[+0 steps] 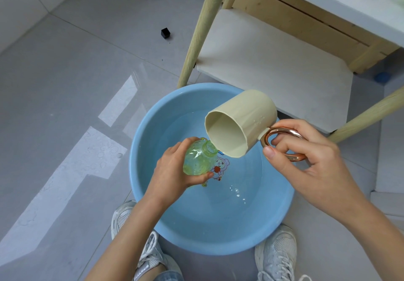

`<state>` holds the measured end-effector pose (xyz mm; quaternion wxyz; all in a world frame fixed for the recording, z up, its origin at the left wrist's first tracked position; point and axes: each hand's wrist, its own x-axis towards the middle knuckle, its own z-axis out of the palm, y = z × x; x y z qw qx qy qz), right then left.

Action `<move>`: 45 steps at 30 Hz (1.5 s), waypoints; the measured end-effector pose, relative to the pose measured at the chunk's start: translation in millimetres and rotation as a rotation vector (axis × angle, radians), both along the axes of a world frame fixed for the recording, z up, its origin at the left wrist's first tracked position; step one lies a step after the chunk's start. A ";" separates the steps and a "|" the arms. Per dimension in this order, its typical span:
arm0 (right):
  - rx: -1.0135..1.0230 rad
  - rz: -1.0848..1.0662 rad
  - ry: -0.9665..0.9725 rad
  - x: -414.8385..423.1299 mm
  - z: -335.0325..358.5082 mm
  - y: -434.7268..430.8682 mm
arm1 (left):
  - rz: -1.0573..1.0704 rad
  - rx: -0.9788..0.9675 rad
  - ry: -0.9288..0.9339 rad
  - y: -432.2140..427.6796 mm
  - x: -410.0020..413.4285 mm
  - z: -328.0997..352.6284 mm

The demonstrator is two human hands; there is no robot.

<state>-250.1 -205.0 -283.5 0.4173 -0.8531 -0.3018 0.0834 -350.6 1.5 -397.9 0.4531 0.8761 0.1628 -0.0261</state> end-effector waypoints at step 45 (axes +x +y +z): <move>-0.070 0.030 -0.102 0.5 1.6 -0.4 | -0.006 0.004 0.018 0.4 0.6 3.0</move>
